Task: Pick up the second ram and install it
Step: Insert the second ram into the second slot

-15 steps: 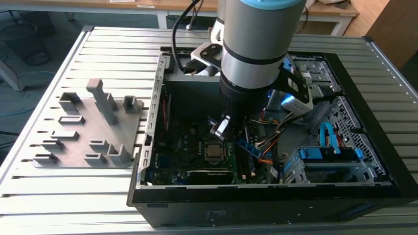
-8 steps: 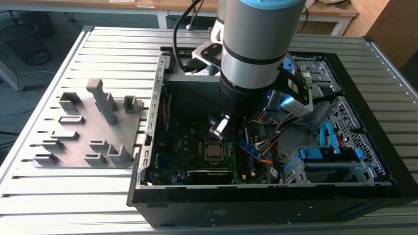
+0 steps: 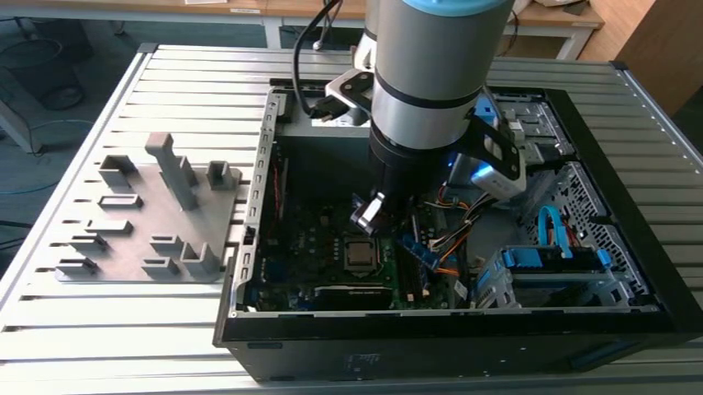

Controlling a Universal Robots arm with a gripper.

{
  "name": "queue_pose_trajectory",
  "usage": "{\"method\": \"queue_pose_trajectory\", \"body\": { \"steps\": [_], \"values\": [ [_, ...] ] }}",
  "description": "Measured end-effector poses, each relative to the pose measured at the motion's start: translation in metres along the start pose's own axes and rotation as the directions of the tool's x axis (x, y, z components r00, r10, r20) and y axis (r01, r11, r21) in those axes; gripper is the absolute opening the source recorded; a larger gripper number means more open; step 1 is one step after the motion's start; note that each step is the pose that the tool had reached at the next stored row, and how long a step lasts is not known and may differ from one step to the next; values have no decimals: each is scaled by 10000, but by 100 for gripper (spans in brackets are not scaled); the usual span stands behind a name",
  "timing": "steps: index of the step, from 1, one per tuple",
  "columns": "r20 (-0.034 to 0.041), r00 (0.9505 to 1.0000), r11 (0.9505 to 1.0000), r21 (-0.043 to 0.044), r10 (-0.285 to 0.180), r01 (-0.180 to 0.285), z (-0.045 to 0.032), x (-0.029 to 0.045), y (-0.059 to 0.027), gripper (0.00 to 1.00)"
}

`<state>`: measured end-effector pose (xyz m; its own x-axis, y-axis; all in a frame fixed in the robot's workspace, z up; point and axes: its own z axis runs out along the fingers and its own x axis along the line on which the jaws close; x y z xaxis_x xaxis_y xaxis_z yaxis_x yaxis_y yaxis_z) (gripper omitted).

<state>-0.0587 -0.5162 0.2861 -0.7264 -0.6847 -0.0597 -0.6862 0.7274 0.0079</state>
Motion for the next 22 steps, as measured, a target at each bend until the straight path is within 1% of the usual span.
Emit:
{"method": "queue_pose_trajectory", "body": {
  "steps": [11,17,22],
  "values": [
    [6,9984,9984,34,571,-571,2,0,0,14],
    [10,9961,9961,52,885,-885,2,0,0,14],
    [13,9932,9932,69,1164,-1164,3,0,0,14]
  ]
}}
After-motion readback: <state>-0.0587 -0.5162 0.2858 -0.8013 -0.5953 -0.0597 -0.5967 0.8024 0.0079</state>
